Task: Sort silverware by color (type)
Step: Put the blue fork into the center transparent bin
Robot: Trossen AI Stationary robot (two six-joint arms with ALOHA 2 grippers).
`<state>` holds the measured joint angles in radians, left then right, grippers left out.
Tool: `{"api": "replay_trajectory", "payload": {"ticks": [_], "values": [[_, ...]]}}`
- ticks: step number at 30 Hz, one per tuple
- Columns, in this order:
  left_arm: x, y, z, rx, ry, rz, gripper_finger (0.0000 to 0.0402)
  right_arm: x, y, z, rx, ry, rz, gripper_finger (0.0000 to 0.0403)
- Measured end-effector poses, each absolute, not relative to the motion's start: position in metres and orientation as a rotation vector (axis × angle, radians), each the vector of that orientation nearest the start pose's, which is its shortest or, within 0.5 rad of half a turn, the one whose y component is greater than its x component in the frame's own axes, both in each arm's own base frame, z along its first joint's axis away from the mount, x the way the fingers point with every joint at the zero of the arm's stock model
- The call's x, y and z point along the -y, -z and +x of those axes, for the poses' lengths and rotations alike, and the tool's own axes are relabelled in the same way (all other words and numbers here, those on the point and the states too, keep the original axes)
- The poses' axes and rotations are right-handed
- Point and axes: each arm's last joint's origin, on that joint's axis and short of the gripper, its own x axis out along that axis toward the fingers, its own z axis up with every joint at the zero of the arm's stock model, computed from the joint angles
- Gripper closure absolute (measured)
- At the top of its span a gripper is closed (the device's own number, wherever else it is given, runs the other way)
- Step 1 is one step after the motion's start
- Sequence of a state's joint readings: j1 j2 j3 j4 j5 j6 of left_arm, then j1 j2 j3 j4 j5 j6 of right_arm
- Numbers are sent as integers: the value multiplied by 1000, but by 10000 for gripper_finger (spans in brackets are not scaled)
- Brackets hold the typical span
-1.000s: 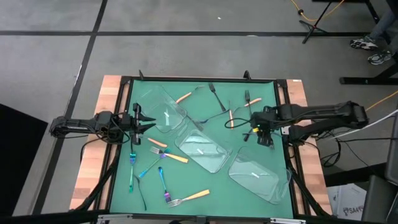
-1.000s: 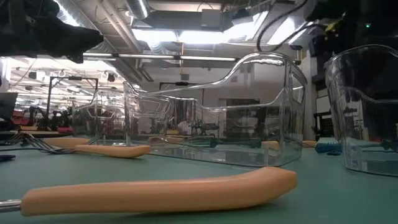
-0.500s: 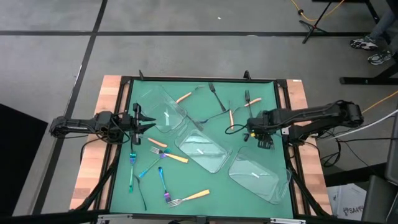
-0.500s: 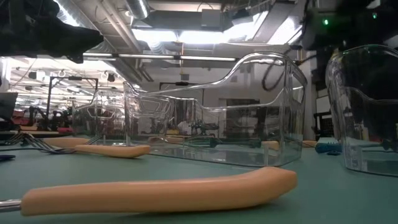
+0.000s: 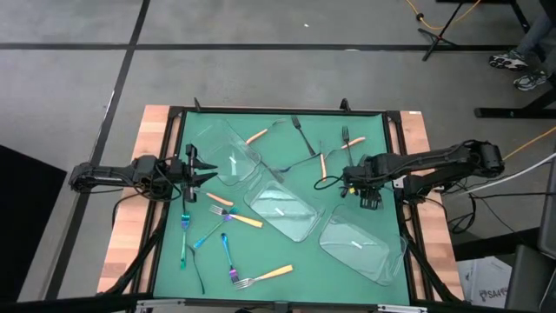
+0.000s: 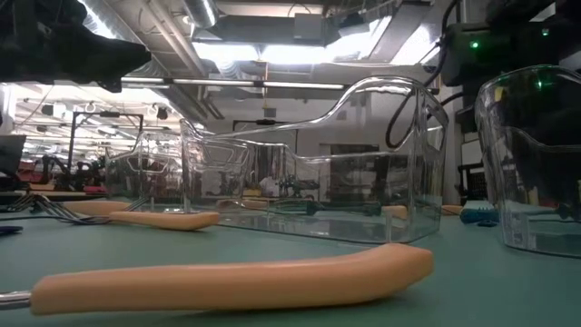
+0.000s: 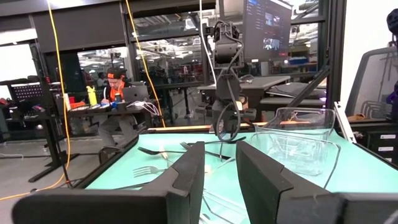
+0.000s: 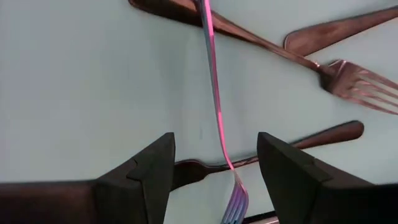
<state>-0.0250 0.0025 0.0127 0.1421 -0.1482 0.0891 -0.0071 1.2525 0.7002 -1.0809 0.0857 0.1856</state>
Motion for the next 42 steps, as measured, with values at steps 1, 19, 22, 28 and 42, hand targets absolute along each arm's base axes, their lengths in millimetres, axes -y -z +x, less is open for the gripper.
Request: {"api": "replay_trajectory", "payload": {"ticks": [1, 19, 22, 28, 42], "values": [[-2, -181, 96, 147, -130, 76, 315, 4, -179, 173, -1614, 219, 84, 187], [-2, -181, 96, 146, -130, 75, 316, 13, -149, 200, -1604, 296, 144, 187], [-2, -181, 96, 146, -130, 75, 316, 23, -148, 201, -1593, 335, 175, 187], [-2, -181, 96, 146, -130, 75, 316, 39, -148, 202, -1562, 315, 267, 187], [-2, -181, 96, 147, -130, 75, 315, 43, -148, 203, -1542, 302, 291, 282]]}}
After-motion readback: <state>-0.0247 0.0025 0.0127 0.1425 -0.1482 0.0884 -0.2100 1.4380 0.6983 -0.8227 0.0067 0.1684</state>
